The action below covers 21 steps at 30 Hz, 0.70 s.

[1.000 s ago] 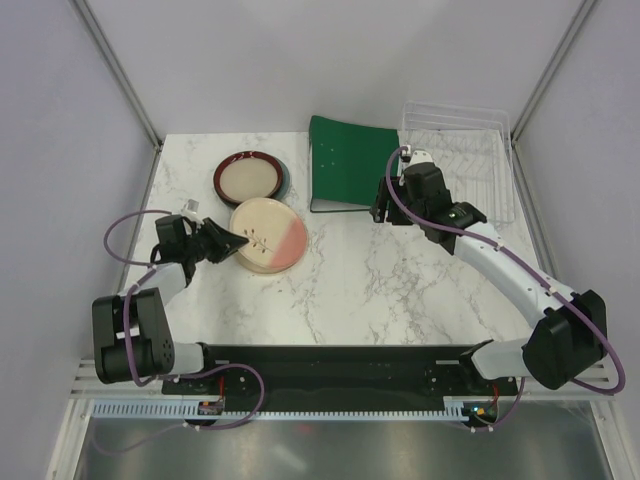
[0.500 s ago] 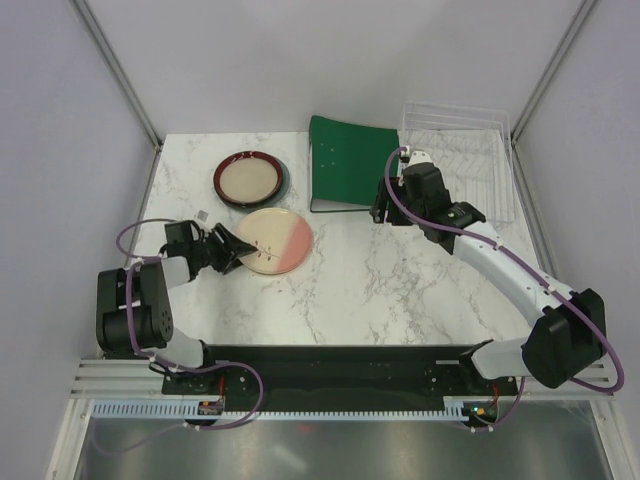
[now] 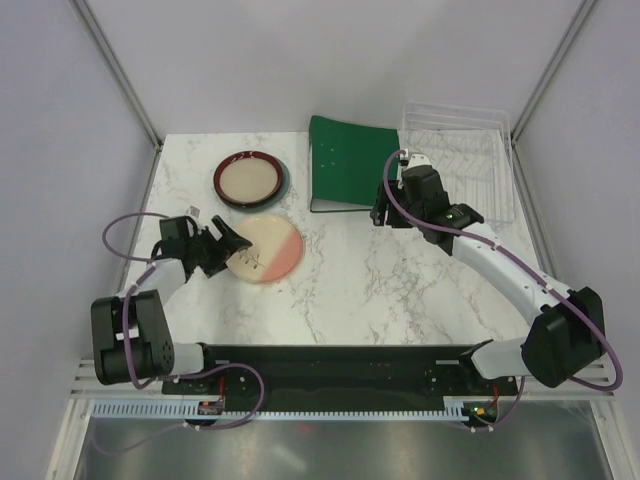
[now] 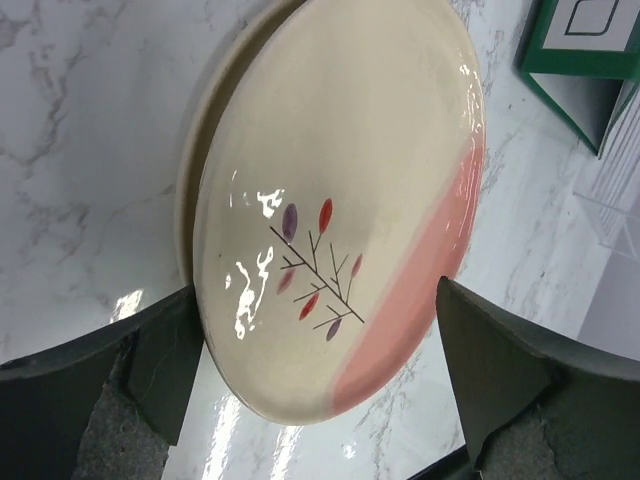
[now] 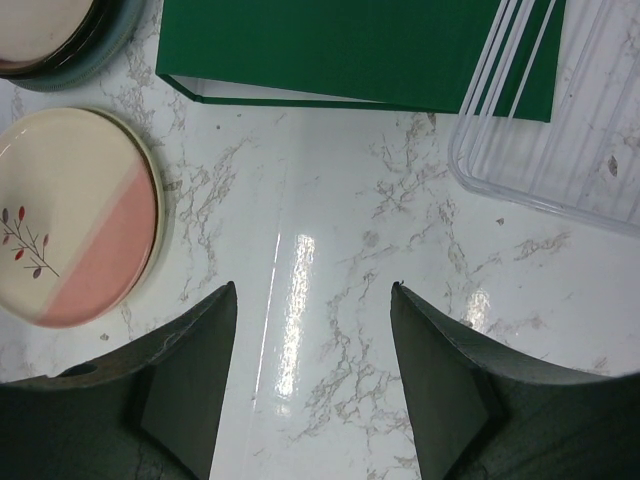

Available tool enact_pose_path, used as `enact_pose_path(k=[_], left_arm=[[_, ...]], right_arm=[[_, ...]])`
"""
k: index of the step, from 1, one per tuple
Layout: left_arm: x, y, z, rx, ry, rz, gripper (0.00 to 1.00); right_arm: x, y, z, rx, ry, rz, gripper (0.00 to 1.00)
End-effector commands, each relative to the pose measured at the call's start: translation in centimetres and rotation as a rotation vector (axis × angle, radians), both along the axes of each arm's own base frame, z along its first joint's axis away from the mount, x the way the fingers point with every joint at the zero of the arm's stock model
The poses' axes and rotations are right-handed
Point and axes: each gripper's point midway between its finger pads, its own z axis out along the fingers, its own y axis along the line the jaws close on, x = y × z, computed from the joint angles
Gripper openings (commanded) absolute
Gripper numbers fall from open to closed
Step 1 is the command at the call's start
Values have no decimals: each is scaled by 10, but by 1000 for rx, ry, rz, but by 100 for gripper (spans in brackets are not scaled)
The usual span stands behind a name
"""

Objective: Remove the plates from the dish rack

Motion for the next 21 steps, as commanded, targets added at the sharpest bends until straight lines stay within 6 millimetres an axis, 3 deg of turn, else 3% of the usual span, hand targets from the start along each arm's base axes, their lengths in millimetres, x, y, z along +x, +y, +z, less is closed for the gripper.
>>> enact_pose_path(k=[1,11,17,21], left_arm=[[-6,25,10,152,-6,53,100],[6,31,49,198,-28,32,100],[12,23,114,214,-202,-42,100],[14,12,171,216,-364,-107,100]], right_arm=[[4,5,8,11,-40,18,70],[2,5,12,23,-52,24,70],[3,-1,16,-8,-76,16,70],[9,-22,25,-108,-135,-30,72]])
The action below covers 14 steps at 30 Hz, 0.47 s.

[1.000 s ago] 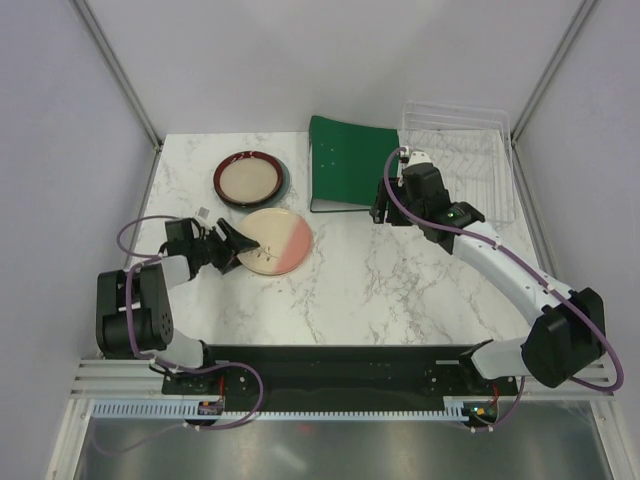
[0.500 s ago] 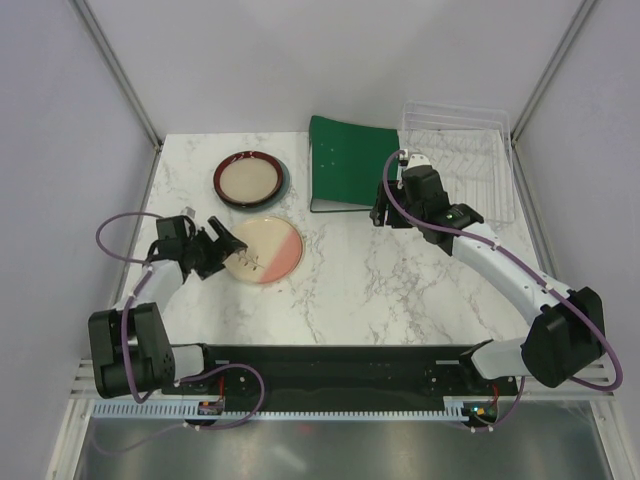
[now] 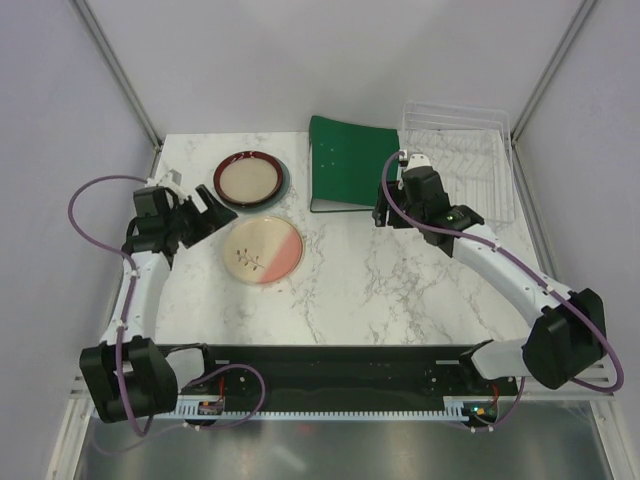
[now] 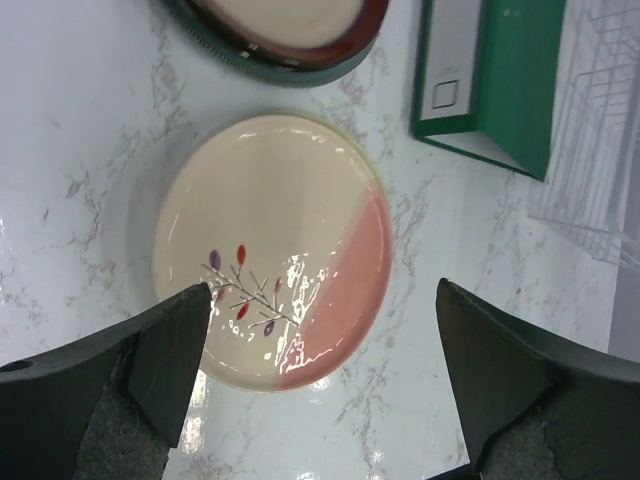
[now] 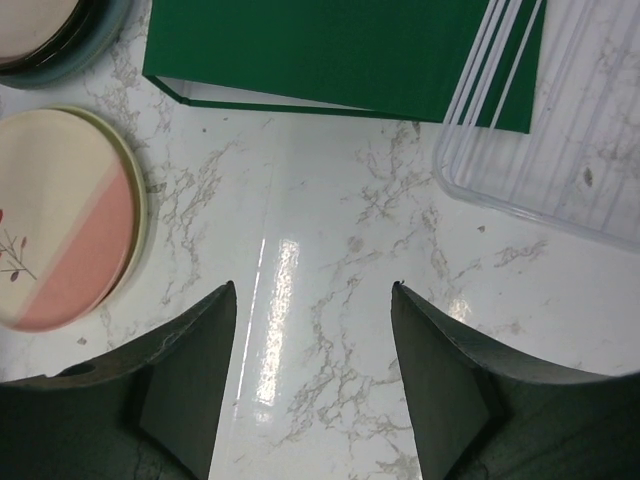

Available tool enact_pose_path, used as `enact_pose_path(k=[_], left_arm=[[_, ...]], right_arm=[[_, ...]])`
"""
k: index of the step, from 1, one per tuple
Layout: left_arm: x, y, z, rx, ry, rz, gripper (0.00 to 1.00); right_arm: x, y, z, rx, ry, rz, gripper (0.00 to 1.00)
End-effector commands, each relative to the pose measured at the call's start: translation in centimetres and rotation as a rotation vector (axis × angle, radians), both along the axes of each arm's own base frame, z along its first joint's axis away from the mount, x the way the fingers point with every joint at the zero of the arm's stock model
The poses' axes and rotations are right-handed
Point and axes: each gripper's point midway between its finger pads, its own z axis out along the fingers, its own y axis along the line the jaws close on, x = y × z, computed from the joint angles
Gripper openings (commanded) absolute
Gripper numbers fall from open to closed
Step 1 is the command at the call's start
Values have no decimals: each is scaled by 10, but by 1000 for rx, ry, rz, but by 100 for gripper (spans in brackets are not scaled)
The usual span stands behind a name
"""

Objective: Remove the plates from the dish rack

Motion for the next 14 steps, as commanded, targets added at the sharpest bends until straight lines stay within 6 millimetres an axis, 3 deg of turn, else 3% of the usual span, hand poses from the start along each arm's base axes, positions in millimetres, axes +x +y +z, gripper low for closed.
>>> enact_pose_path(k=[1,2,4,5,8,14], left_arm=[[-1,-12,79,48,-228,-125,100],[-1,-13,96,56,-272,-129,100],[-5,-14,115,82,-333,-145,100],[-11,-15,133,108,-392,-154,100],[-24,-15,163,183,-511,-170,100],[-31,-7,177,268,-587,-144,100]], right_arm=[[8,-24,27,-101,-120,-56,73],[8,-30,28,-125,-130,-74,74],[9,-51,35,-201,-166,-139,97],[8,-57,35,-229,-174,-151,98],[6,-86,42,-337,-212,-247,98],[1,-115,43,-444,-241,-353,98]])
